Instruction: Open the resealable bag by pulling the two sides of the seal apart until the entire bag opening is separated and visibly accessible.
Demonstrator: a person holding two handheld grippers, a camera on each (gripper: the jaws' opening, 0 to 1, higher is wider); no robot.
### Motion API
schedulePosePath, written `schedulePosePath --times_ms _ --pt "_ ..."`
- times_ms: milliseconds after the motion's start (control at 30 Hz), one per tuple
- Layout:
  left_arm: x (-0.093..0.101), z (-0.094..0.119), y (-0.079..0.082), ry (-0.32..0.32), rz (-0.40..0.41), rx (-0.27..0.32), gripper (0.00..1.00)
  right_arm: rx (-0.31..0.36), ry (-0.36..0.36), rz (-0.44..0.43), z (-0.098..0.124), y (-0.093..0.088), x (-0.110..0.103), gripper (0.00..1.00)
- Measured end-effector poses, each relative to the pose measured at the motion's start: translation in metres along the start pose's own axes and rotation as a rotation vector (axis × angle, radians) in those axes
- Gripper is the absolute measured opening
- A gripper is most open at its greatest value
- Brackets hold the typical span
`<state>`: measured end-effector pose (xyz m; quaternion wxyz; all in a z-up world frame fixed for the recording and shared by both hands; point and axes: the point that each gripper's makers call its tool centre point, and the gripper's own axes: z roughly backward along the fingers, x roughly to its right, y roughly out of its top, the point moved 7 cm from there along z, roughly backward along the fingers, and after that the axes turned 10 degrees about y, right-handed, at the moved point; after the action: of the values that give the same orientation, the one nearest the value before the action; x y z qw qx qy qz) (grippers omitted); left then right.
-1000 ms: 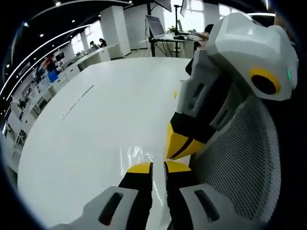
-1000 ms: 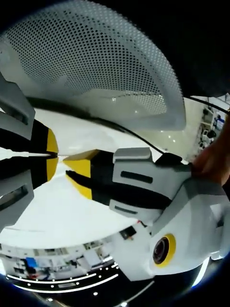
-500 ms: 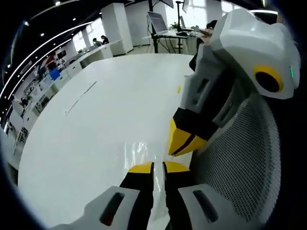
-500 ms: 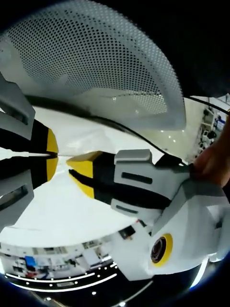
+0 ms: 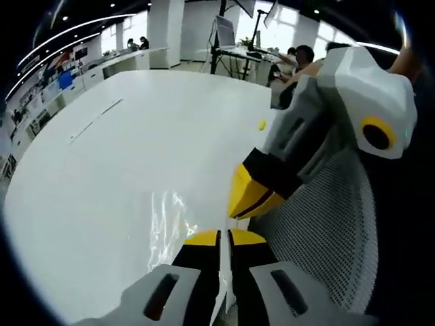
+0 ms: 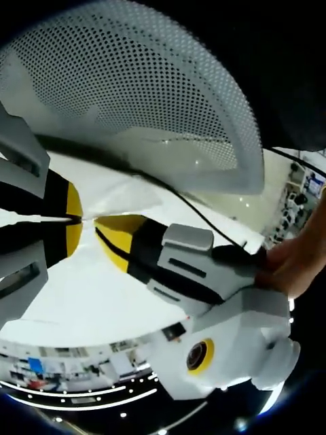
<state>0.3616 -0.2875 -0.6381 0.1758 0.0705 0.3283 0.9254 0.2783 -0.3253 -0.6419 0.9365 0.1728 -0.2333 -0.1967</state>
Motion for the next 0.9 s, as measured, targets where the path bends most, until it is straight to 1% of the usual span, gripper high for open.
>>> schedulePosePath --times_ms 33,133,167,267,367,400,467,533,633,700,767,800,900 --pt "0.000 -0.001 0.000 0.002 -0.005 -0.004 0.02 -0.001 0.001 0.003 0.000 0.001 0.000 0.00" --pt "-0.004 -0.004 -0.008 0.034 -0.081 -0.081 0.00 0.017 -0.010 0.001 0.002 0.005 0.002 0.00" --pt "-0.004 -0.005 -0.009 0.036 -0.088 -0.089 0.01 0.019 -0.011 0.002 0.003 0.005 0.003 0.00" --pt "-0.002 -0.006 -0.008 0.034 -0.091 -0.077 0.00 0.007 -0.011 0.013 0.002 0.005 0.004 0.00" --pt "-0.001 -0.006 -0.008 0.045 -0.090 -0.071 0.00 0.005 -0.006 0.007 0.001 0.003 0.003 0.00" --pt "-0.002 -0.005 -0.007 0.055 -0.087 -0.067 0.00 -0.001 0.000 -0.001 0.001 0.002 0.002 0.00" --pt "-0.005 -0.005 -0.004 0.098 -0.066 -0.050 0.00 -0.017 0.001 -0.006 -0.002 0.000 0.000 0.00" --pt "-0.006 -0.004 -0.002 0.123 -0.066 -0.033 0.00 -0.019 -0.004 -0.011 -0.003 0.001 0.000 0.00" --pt "-0.006 -0.003 0.004 0.157 -0.081 -0.008 0.00 -0.010 -0.025 -0.047 -0.005 0.003 0.002 0.00" --pt "-0.006 -0.002 0.008 0.179 -0.102 0.005 0.00 -0.017 -0.046 -0.036 -0.006 0.005 0.004 0.02" --pt "-0.007 -0.002 0.010 0.196 -0.103 0.018 0.00 -0.013 -0.045 -0.035 -0.006 0.007 0.005 0.00" --pt "-0.008 -0.001 0.012 0.206 -0.105 0.025 0.00 -0.003 -0.042 -0.049 -0.006 0.008 0.005 0.00" --pt "-0.011 0.001 0.017 0.251 -0.141 0.055 0.00 0.009 -0.041 -0.058 -0.007 0.009 0.005 0.00"
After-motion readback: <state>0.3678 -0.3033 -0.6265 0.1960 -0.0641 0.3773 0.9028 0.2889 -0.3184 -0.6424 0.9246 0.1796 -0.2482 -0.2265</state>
